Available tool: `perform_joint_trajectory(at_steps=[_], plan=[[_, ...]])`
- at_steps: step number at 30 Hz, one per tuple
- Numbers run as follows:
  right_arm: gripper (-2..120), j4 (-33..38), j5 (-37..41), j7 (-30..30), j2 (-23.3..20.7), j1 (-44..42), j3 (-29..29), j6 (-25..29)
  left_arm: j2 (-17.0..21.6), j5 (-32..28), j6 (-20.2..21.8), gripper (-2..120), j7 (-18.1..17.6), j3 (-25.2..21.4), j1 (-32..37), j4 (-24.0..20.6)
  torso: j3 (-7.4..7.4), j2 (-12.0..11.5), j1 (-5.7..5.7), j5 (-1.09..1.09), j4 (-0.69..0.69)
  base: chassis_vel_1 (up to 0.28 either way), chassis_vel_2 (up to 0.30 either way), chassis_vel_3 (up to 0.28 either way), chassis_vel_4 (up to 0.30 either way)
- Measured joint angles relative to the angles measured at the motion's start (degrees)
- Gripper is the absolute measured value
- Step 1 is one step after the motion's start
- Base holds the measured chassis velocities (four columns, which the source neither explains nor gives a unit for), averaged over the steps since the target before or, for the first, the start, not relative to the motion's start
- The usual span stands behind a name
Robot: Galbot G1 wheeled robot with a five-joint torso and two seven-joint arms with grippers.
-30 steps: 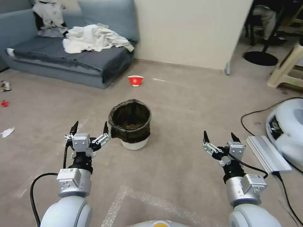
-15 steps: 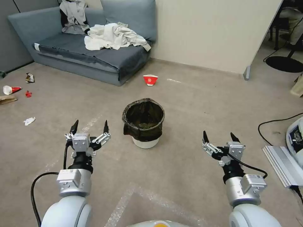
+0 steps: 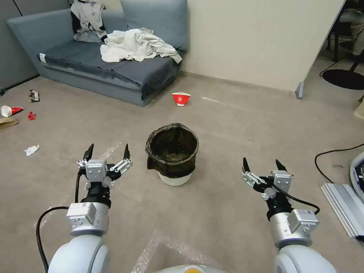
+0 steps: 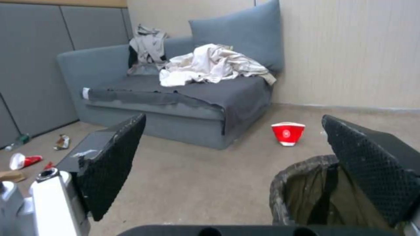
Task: Pick up the trash can from the floor.
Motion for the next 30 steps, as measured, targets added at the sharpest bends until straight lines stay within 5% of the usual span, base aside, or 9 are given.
perform_joint_trajectory(at_steps=[19, 30], plan=[[100, -0.14, 0.02, 0.08, -0.02, -0.05, -0.1, 0.12, 0.06, -0.74, 0.44, 100, -0.11, -0.19, -0.26, 0.12, 0.0, 0.0, 0.0, -0.01, 0.0, -0.119, 0.12, 0.12, -0.121], [100, -0.88, 0.45, 0.34, -0.13, 0.22, -0.12, 0.99, 1.7, -5.37, 6.02, 100, -1.49, 0.2, -3.45, 2.22, 0.0, 0.0, 0.0, 0.0, 0.0, -0.076, 0.068, 0.079, -0.076]])
